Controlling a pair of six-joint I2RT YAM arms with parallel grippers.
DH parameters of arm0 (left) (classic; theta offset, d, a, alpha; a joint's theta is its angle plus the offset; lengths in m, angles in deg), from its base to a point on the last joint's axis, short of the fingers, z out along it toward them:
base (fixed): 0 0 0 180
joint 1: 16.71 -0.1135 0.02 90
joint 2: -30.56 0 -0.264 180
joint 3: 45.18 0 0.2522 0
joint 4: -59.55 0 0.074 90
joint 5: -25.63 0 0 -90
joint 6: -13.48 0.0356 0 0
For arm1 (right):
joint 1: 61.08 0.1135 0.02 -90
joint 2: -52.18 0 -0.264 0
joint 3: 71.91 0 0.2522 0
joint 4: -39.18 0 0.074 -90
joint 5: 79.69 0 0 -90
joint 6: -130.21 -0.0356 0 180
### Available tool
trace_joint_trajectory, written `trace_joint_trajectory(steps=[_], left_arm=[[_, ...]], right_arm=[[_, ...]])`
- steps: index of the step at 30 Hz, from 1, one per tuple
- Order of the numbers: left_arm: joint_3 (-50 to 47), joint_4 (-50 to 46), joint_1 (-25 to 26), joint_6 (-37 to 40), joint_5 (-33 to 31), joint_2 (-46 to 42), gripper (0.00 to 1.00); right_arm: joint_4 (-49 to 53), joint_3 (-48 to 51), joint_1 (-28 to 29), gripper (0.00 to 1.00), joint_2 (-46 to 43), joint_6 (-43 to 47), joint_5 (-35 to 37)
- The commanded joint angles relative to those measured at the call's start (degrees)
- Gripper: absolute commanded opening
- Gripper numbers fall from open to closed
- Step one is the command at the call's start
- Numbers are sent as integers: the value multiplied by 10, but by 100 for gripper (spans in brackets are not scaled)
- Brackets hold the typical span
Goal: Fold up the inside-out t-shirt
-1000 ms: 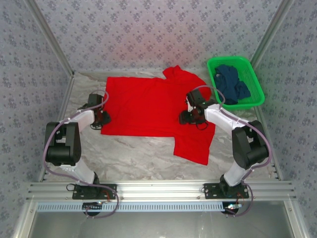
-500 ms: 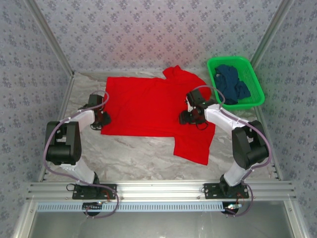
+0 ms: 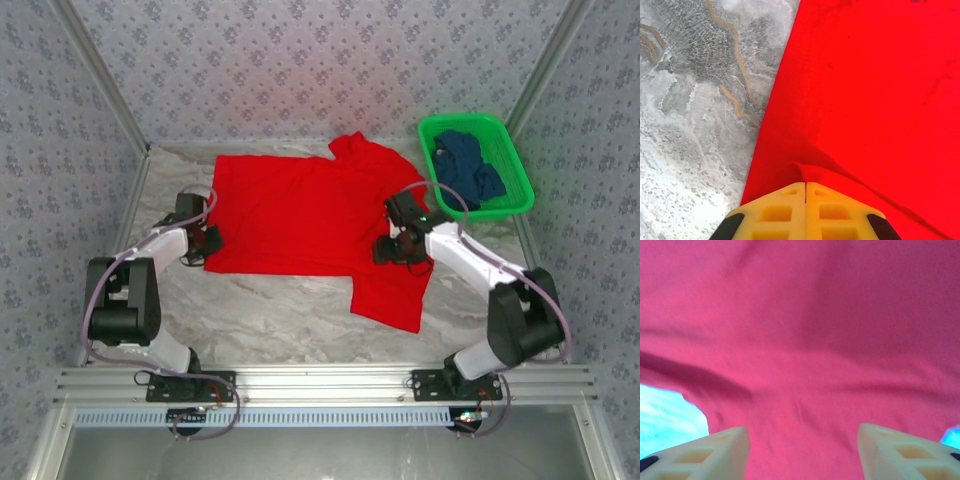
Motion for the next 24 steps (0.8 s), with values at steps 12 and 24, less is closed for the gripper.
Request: trace_joint_trajectory(steps=[12, 24], left_arm=[[-24, 2, -1, -15, 51, -62, 0], [-28, 3, 0, -19, 58, -85, 0]], right_arm=[[127, 189, 45, 56, -105, -232, 11], [143, 163, 62, 48, -36, -205, -13]])
